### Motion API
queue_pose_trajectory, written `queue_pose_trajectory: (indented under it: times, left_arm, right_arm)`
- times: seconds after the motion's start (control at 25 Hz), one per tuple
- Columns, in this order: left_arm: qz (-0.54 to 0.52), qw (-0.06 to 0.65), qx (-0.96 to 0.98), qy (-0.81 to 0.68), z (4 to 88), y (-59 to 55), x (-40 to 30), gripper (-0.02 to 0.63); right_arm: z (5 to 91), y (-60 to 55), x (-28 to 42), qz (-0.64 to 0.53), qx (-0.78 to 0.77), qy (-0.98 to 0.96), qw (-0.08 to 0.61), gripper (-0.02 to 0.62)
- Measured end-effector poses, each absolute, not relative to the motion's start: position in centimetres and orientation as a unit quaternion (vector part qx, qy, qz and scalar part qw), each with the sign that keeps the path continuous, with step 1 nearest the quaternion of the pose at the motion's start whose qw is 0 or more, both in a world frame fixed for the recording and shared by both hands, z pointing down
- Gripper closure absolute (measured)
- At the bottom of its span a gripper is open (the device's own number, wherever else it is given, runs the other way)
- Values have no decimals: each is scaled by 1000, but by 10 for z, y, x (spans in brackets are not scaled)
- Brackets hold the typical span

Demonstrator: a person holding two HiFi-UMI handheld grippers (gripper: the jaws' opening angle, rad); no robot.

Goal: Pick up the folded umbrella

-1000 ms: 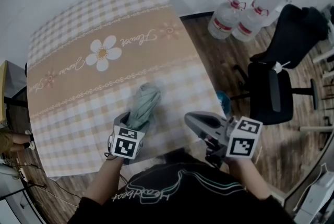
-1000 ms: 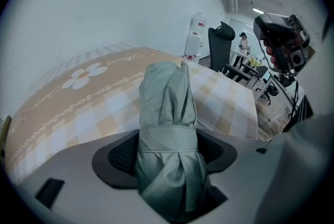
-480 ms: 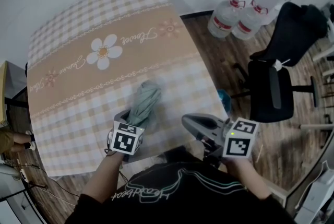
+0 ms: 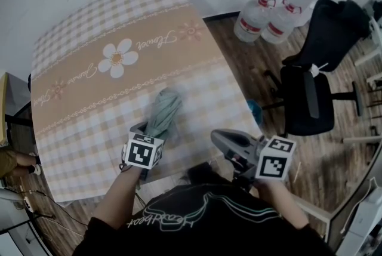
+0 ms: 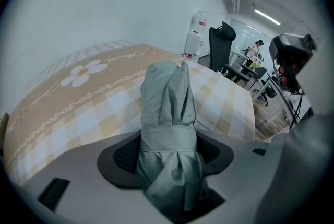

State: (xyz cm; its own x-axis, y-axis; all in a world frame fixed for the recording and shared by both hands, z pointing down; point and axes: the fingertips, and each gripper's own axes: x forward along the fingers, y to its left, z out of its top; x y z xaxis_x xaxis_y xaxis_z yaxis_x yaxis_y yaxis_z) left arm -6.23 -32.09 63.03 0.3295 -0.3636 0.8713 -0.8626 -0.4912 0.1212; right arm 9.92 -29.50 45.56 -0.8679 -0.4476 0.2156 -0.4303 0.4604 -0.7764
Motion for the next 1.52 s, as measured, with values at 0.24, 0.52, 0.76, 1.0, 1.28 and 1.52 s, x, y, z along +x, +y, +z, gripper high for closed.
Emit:
queue_pose_trajectory:
  times: [0.24,0.52,0.76,1.0,1.28,1.52]
  left_arm:
    - [391,336,757,-402,624,-321,-64,342]
    - [368,334,769,-401,607,-311,-62,342]
    - [327,328,792,-398,569,-302,-57,342]
    - [255,331,817,-397,517,-287,-56,342]
    - [194,310,844,-393,455,-260,-64,342]
    - [148,288,862,-390,408,-237,-73,342]
  right_arm:
    - [451,-291,109,-456,-281,844,29,584]
    - [444,-279,110,-450,-292,843,40,584]
    - [435,-266,97,-444,-288,848,40,584]
    - [422,-251,78,-429,-272,861,42,584]
    - [399,-231,56,-412,-254,874,46,585]
    - [371,-218,42,-384,-242,890,46,586]
